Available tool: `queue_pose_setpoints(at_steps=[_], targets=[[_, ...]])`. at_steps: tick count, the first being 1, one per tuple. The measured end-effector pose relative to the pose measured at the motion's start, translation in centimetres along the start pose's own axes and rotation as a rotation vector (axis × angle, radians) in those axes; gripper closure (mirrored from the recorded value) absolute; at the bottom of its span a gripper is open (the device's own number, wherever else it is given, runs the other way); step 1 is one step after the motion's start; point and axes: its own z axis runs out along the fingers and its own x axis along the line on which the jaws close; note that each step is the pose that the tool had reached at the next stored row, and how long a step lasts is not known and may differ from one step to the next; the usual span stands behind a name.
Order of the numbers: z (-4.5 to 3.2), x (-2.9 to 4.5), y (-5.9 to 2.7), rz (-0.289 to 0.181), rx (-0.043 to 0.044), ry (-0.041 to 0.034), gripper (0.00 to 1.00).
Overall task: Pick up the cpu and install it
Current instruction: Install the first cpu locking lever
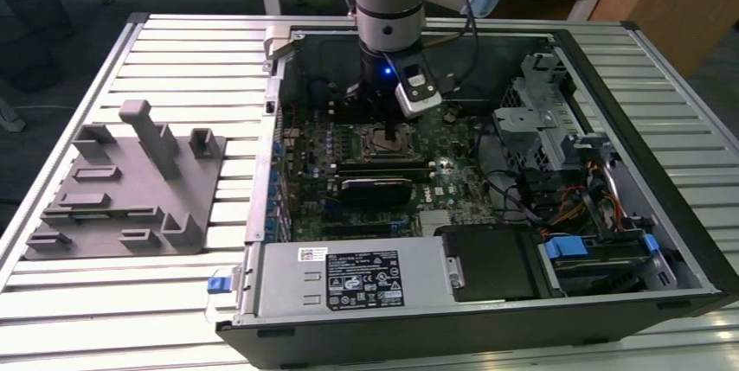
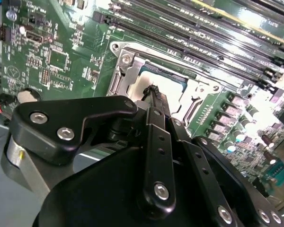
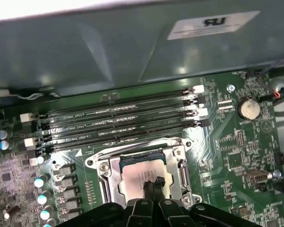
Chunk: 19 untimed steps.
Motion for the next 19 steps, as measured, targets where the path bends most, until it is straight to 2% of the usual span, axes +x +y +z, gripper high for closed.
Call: queue_pose_setpoints(at_steps=[3, 8, 11, 19], targets=[[0.01, 0.00, 0.00, -0.019, 0.0003, 0.0001, 0.89], [0.02, 0.00, 0.00, -0.019, 0.0005, 0.0005, 0.89], [0.02, -0.02, 0.00, -0.020, 0.0033, 0.0187, 0.89], [-0.22, -0.05, 0.01, -0.020, 0.0034, 0.0195, 0.89]])
